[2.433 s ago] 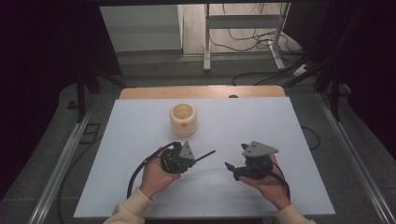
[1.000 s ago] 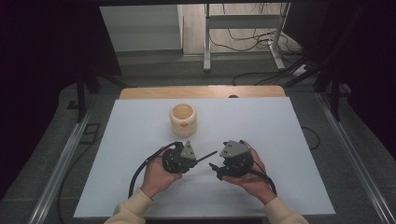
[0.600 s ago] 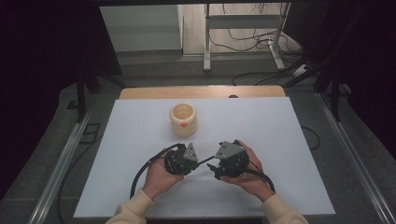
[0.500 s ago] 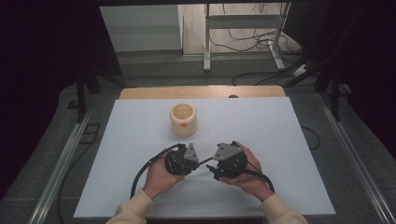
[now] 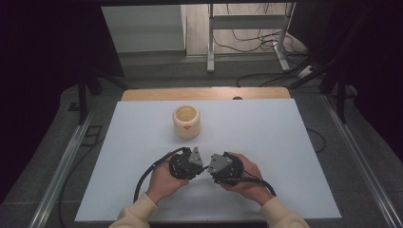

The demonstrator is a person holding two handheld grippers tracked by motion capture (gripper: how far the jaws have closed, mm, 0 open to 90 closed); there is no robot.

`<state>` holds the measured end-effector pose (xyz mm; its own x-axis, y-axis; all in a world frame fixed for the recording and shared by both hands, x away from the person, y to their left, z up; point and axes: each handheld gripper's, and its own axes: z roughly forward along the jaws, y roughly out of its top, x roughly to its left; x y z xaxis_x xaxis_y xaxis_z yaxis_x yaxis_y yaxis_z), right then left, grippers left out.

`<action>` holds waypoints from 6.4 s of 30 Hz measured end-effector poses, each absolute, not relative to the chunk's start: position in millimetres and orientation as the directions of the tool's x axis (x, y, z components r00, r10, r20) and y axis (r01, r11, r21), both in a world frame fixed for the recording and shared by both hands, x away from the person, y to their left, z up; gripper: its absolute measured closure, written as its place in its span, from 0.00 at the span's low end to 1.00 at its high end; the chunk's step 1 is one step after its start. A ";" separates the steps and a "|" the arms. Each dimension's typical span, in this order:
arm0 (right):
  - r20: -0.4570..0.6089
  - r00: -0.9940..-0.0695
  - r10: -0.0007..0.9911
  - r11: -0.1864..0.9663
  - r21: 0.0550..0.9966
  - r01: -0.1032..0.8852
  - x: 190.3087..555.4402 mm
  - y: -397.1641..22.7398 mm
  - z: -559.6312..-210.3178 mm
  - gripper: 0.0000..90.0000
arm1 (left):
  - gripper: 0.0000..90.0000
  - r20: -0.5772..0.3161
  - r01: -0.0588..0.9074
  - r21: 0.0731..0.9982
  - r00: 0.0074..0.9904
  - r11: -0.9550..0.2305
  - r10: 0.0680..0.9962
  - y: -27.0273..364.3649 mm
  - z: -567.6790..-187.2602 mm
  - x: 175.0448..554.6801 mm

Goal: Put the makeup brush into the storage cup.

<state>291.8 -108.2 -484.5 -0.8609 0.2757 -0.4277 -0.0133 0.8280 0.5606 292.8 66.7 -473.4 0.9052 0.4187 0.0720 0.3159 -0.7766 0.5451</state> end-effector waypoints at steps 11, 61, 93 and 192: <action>-0.433 -0.883 0.182 0.861 0.504 -0.070 288.8 -105.0 -491.5 0.90 | 0.80 0.047 0.291 0.623 0.913 -0.727 0.405 78.3 -462.4 292.8; -0.212 -0.887 0.410 0.673 0.726 0.137 309.3 -145.4 -475.6 0.92 | 0.16 -0.081 0.410 0.847 0.727 -0.337 0.681 147.4 -441.6 271.0; -0.175 -0.863 0.474 0.618 0.764 0.184 312.4 -157.5 -473.7 0.92 | 0.17 -0.242 0.512 0.837 0.665 -0.195 0.707 172.6 -471.0 276.5; -0.090 -0.865 0.493 0.521 0.827 0.210 305.1 -145.1 -474.8 0.53 | 0.92 -0.388 0.461 0.887 0.761 -0.012 0.520 115.8 -471.6 303.0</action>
